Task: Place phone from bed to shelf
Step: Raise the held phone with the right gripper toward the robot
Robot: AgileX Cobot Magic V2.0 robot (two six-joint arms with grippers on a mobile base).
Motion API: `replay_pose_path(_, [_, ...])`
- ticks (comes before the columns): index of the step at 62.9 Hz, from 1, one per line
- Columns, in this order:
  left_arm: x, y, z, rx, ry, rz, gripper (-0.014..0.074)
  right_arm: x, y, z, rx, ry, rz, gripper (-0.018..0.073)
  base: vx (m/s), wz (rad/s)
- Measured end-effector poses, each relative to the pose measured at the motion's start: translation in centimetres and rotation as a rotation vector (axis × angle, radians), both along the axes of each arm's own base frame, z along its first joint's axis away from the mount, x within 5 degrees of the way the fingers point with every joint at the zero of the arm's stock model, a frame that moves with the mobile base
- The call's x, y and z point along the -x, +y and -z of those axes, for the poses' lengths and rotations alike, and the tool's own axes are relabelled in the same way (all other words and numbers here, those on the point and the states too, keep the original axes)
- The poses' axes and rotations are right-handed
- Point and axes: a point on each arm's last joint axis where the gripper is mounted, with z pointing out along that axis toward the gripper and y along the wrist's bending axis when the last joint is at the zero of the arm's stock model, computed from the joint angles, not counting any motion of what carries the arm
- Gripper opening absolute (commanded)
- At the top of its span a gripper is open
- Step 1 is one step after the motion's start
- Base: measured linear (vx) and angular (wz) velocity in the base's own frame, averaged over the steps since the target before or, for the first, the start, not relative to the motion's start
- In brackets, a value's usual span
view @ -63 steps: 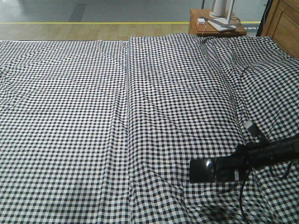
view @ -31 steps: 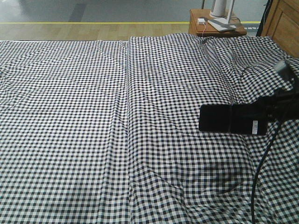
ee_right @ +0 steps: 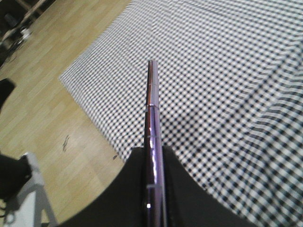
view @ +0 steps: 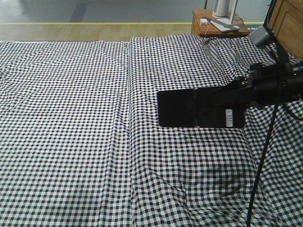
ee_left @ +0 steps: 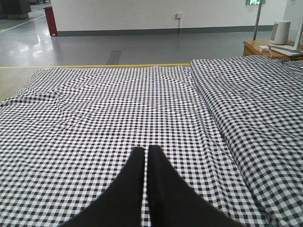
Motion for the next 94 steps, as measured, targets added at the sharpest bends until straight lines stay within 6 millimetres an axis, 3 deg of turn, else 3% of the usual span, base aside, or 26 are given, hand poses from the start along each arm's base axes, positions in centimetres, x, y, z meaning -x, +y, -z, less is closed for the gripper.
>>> replay_pose_path(22, [0.0,0.0,0.0,0.0,0.0,0.0,0.0001,4.4,6.3,-2.5,-0.022,-0.032,-0.209,-0.0002,0.0,0.0])
replay_pose_path(35, [0.0,0.0,0.0,0.0,0.0,0.0,0.0001,7.7,8.6,-4.3,-0.039,-0.07,-0.319,-0.0002,0.0,0.0])
replay_pose_path(46, [0.0,0.0,0.0,0.0,0.0,0.0,0.0001,9.2,9.0,-5.2,-0.049,-0.086,-0.358,-0.0002,0.0,0.0])
replay_pose_path(94, [0.0,0.0,0.0,0.0,0.0,0.0,0.0001,9.3,9.0,-5.2,-0.046,-0.089,-0.357,-0.0002,0.0,0.0])
